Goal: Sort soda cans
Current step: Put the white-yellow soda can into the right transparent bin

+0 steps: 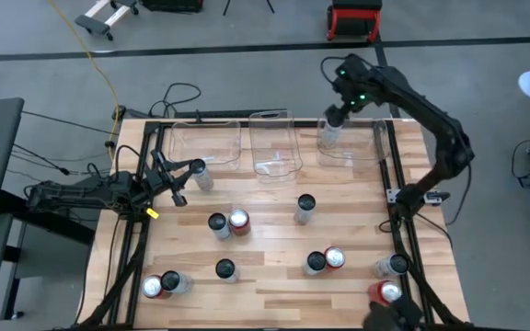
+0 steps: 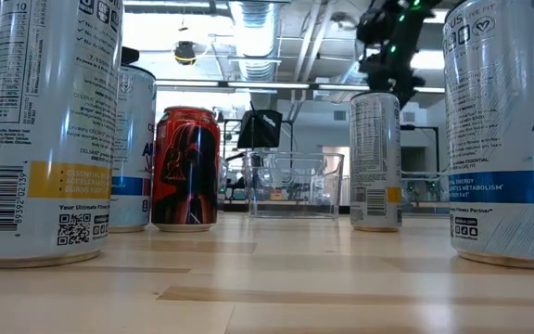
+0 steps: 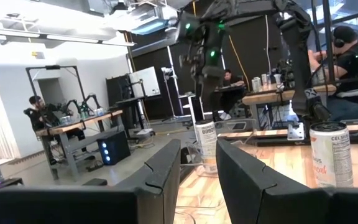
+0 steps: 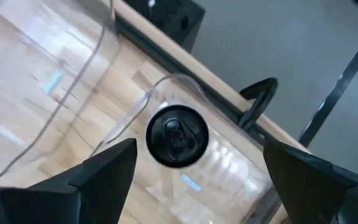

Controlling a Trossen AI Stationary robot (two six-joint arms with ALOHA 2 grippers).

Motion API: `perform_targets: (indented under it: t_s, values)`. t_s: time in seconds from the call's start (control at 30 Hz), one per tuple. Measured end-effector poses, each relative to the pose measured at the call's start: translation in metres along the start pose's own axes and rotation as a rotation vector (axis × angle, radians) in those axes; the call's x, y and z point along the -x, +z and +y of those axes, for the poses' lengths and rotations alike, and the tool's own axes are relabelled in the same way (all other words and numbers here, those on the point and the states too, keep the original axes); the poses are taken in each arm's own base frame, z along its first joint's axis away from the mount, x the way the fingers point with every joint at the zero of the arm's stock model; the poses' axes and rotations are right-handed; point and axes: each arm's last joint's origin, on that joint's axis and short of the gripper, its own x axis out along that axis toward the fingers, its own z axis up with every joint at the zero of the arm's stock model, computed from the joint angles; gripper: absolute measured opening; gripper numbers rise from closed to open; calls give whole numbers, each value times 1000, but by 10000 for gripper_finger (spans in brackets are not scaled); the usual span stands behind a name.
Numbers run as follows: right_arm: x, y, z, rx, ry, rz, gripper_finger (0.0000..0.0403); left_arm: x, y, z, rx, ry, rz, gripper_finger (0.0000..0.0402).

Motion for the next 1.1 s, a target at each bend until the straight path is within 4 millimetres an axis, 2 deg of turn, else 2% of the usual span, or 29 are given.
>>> perform_targets:
  t_s: [0.23,0.4,0.53,0.83,1.1]
  values:
    - [56,-24,3,-7,30,-145,372,0,-1,0,-2,-2,6,99]
    - [77,-50,12,-13,73,-206,372,0,-1,-1,-6,-5,14,99]
    - [77,-71,26,-10,123,-225,372,0,-2,-1,-5,-7,17,99]
    - [59,-113,72,54,129,-314,372,0,-2,-1,-30,-8,21,99]
    - [48,-141,110,88,218,-352,372,0,-3,-1,-32,-10,24,99]
